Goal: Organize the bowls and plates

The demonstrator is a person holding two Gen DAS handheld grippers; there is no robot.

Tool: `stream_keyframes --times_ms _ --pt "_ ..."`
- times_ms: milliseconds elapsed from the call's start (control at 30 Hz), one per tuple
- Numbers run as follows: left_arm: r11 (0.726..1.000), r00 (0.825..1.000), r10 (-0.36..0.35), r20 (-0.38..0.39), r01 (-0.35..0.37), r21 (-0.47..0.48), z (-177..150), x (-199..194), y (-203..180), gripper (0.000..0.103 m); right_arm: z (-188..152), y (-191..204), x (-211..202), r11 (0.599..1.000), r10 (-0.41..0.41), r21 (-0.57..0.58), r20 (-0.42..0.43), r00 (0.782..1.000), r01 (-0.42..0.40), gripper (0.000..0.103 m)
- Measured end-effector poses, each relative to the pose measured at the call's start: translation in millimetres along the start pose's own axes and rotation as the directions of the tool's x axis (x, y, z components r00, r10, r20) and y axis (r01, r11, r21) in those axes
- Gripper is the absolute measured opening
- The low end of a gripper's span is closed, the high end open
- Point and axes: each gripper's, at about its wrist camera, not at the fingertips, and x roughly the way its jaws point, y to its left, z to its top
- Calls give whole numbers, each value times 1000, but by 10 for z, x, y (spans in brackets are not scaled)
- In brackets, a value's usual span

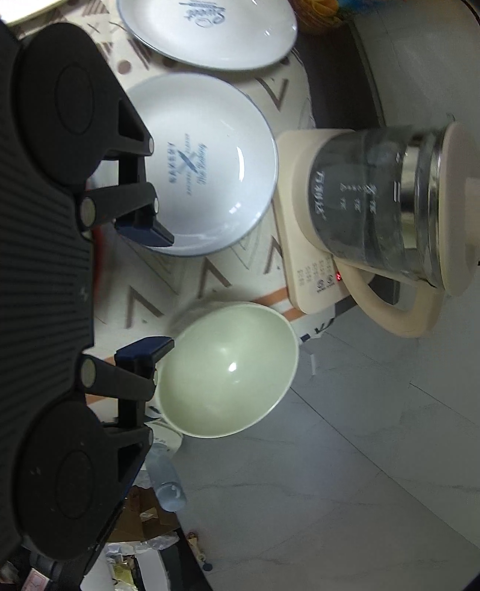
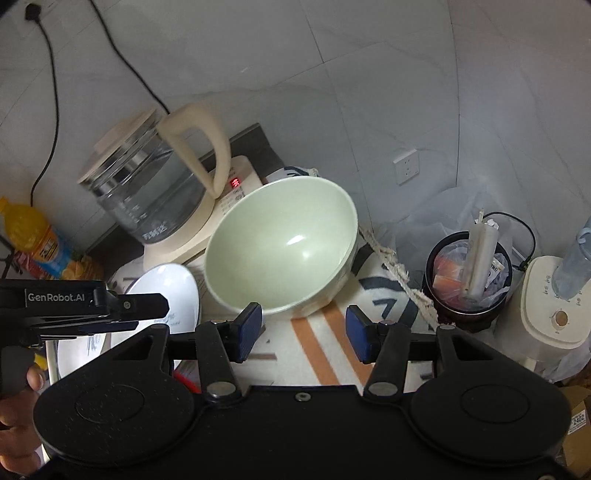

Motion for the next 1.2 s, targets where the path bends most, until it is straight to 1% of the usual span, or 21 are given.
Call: stream_keyframes --times_ms 200,367,433,567,633,767,800,833,867,900,933,1000,1067,1200 --pt "1000 1000 11 12 -10 -21 136 219 -32 51 78 -94 153 1000 -5 28 -6 1000 5 50" --pt "999 1000 9 -5 -10 -49 233 391 -31 50 142 -161 303 999 -10 43 -18 1000 11 50" --pt "998 1000 16 -11 -16 -53 275 459 -44 48 169 -184 366 998 -14 53 -25 1000 16 50" --pt "998 1000 16 -23 -18 -66 327 579 -92 48 206 -212 482 998 -21 63 -43 999 24 50" --pt "997 999 33 -31 -35 -66 341 644 -118 47 217 -217 539 997 -27 68 -55 998 31 50" --pt "996 998 38 -54 -42 -74 347 776 -143 46 223 -246 631 995 -30 88 -73 997 37 46" --pt "996 997 39 -61 -44 -78 346 810 -140 42 222 -248 648 995 -30 89 -77 997 37 44" --pt "996 997 37 -69 -42 -83 350 848 -137 35 220 -247 667 995 -29 88 -80 996 36 42" --pt "995 996 32 -80 -39 -93 350 880 -125 30 221 -246 683 996 -25 87 -83 996 32 36" --pt "994 995 26 -93 -36 -106 349 908 -110 21 218 -238 695 996 -17 85 -85 996 24 31" --pt "993 995 17 -99 -29 -118 350 928 -102 16 210 -230 699 996 -14 82 -84 996 21 31" --pt "992 995 6 -101 -18 -122 348 930 -114 11 202 -220 693 997 -10 73 -74 997 15 30" --pt "993 995 15 -96 -26 -114 339 902 -127 11 204 -228 683 997 2 79 -77 997 4 30" --pt "993 996 1 -91 -12 -120 324 823 -100 11 185 -197 584 998 14 68 -51 999 -11 30"
